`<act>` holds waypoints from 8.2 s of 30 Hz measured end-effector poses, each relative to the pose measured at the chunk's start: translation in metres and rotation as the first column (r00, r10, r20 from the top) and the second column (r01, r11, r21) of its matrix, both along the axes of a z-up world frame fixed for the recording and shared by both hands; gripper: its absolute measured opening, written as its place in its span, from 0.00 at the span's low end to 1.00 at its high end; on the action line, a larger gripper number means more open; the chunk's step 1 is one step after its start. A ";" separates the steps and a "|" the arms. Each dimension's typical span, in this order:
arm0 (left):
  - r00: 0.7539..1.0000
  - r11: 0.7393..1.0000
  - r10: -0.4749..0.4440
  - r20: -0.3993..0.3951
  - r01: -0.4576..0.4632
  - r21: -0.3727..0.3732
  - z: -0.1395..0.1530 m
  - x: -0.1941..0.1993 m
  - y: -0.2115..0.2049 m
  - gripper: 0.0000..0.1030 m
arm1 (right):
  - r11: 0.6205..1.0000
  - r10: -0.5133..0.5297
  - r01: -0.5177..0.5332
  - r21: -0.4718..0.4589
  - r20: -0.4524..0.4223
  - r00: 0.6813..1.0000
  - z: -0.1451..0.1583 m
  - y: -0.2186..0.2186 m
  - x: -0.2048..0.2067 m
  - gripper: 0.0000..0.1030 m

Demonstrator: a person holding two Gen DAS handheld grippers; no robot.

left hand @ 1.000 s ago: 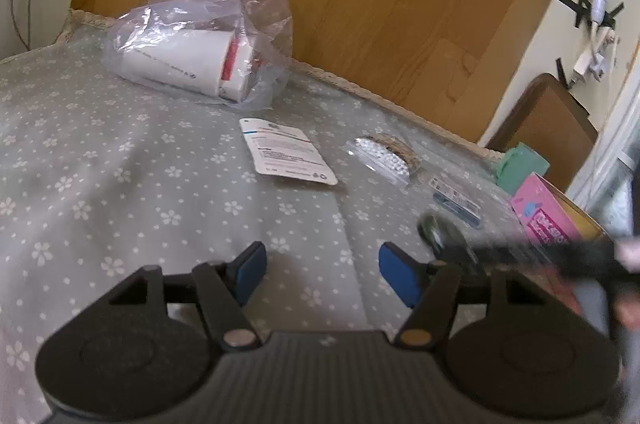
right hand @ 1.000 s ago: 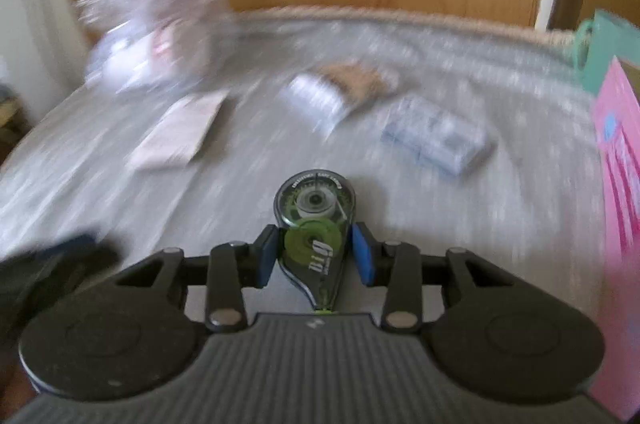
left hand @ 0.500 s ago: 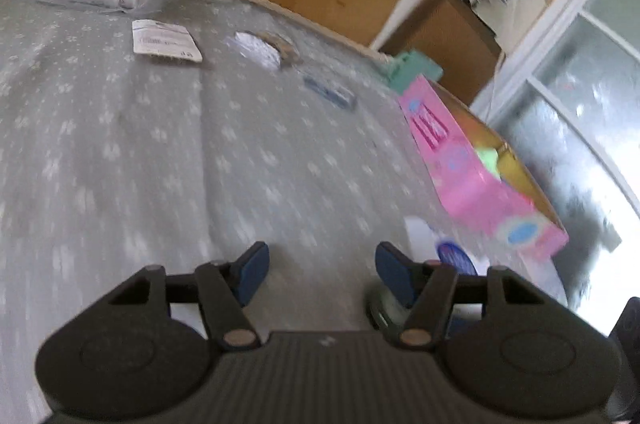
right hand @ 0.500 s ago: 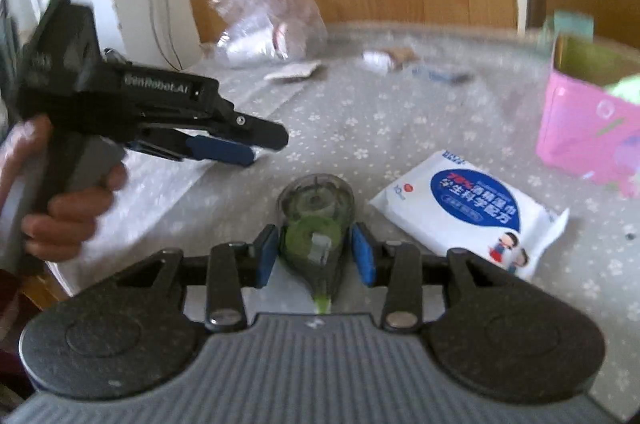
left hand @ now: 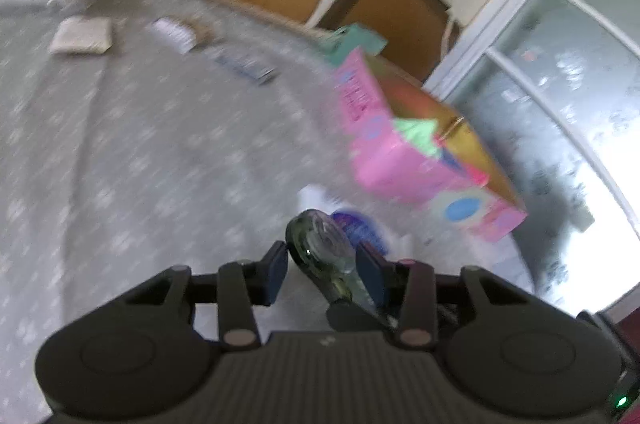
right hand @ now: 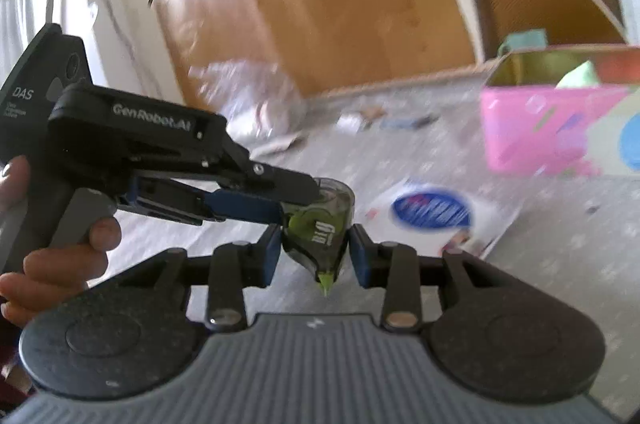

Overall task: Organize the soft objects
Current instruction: 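Pass the correction tape from the right gripper into the left gripper, then drop the correction tape into the pink tin with the left gripper, then grasp the cotton-swab pack with the right gripper, then pass the cotton-swab pack from the right gripper to the left gripper, then lower the cotton-swab pack into the pink tin and open the left gripper, then grasp the pen-refill blister card on the bedspread with the right gripper, then pass the blister card from the right gripper into the left gripper, then carry the blister card over the pink tin and open the left gripper, then grasp the blue-and-white wet-wipes packet with the right gripper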

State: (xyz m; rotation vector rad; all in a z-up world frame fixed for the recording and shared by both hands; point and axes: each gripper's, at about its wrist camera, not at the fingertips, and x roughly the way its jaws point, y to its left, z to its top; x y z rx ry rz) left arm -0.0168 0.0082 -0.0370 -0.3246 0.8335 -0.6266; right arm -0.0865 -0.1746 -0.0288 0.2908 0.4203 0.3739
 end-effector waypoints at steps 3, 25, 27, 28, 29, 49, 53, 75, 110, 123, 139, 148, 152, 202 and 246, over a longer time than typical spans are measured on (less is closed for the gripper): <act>0.998 0.999 -0.041 0.056 0.042 -0.014 0.023 0.009 -0.022 0.37 | 0.997 -0.071 0.071 0.002 0.076 0.995 0.017 -0.017 0.002 0.39; 0.976 0.988 -0.154 0.152 0.149 0.046 0.035 0.125 -0.162 0.41 | 0.931 -0.361 0.365 -0.025 0.089 0.928 0.015 -0.114 0.089 0.42; 0.974 0.989 -0.146 0.172 0.140 0.047 0.037 0.117 -0.142 0.41 | 0.932 -0.357 0.361 -0.029 0.108 0.928 0.018 -0.105 0.076 0.42; 0.975 0.991 -0.134 0.176 0.131 0.030 0.038 0.113 -0.126 0.41 | 0.937 -0.345 0.350 -0.026 0.116 0.932 0.020 -0.101 0.073 0.42; 0.977 0.993 -0.122 0.176 0.121 0.015 0.038 0.110 -0.111 0.41 | 0.946 -0.318 0.324 -0.025 0.120 0.940 0.023 -0.095 0.070 0.42; 0.921 0.926 0.350 0.173 -0.368 0.086 -0.024 0.135 0.116 0.45 | 0.907 -0.218 0.359 0.218 -0.485 0.847 0.008 0.051 0.343 0.59; 0.907 0.911 0.407 0.110 -0.411 0.021 -0.026 0.140 0.135 0.46 | 0.926 -0.312 0.374 0.051 -0.456 0.834 -0.012 0.072 0.392 0.66; 0.912 0.917 0.395 0.106 -0.399 0.011 -0.029 0.143 0.145 0.55 | 0.992 0.057 -0.106 -0.067 -0.513 0.857 0.010 0.052 0.169 0.53; 0.947 0.981 -0.178 0.266 0.148 0.127 0.058 0.046 -0.080 0.40 | 0.953 -0.193 0.220 -0.208 0.144 0.971 0.013 -0.045 0.058 0.38; 0.961 0.981 -0.135 0.241 0.095 0.172 0.043 0.120 -0.199 0.56 | 0.869 -0.475 0.468 -0.159 -0.007 0.880 -0.012 -0.149 0.157 0.51; 0.942 0.925 0.275 0.193 -0.314 0.216 0.000 0.109 0.057 0.56 | 0.994 -0.010 0.009 -0.106 -0.011 1.000 0.020 -0.025 0.150 0.48; 0.916 0.927 0.341 0.210 -0.365 0.086 -0.027 0.114 0.112 0.58 | 0.962 -0.257 0.208 -0.179 -0.320 0.912 -0.001 0.016 0.338 0.77; 0.920 0.930 0.365 0.143 -0.367 -0.015 -0.030 0.116 0.127 0.58 | 0.954 -0.273 0.181 -0.239 -0.442 0.854 -0.028 0.013 0.369 0.81; 0.998 0.974 -0.032 0.056 0.019 0.225 0.005 0.141 0.031 0.65 | 0.991 0.001 -0.040 -0.131 -0.281 0.960 -0.004 0.083 0.166 0.58; 0.942 0.977 -0.211 0.262 0.200 0.067 0.051 0.076 -0.144 0.61 | 0.910 -0.405 0.413 -0.030 0.143 0.903 0.033 -0.108 0.030 0.51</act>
